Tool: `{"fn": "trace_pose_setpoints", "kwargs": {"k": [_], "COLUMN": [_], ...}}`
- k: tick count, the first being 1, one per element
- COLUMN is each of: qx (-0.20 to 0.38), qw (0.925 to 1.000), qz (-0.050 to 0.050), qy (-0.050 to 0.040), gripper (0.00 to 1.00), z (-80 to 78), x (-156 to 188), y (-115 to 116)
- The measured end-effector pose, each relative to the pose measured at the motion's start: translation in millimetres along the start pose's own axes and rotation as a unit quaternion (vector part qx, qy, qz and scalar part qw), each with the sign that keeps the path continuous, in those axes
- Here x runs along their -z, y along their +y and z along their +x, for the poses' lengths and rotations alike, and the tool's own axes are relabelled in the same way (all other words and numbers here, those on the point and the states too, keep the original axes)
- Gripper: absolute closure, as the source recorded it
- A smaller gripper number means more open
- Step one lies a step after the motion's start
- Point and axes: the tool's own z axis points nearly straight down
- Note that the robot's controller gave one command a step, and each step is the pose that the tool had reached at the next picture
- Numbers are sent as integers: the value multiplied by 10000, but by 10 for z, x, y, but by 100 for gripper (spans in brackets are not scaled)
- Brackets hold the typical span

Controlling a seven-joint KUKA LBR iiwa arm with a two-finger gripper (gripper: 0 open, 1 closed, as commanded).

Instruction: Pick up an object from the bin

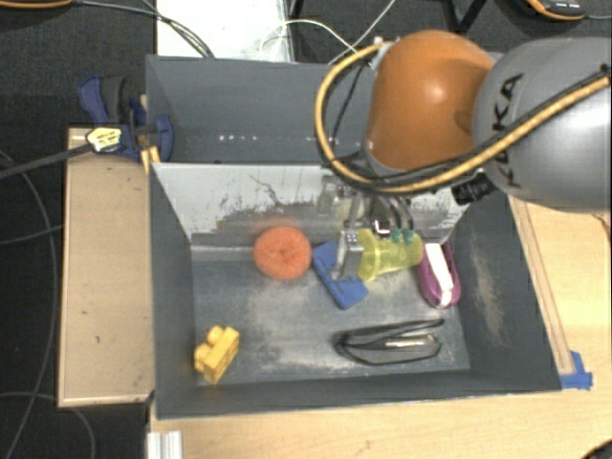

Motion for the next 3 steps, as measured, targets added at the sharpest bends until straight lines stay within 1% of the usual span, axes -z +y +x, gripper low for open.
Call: {"fn": "trace_pose_setpoints", "kwargs": {"k": [1, 2, 3], "qx": [-24, -766, -447], "qw": [10000, 9971, 9990], "qz": [-5, -13, -12], "qy": [-42, -31, -58], "gripper": [0, 0, 0], "z": [-12, -195, -179], "x": [51, -1581, -762], "y": [-9, 315, 211]}}
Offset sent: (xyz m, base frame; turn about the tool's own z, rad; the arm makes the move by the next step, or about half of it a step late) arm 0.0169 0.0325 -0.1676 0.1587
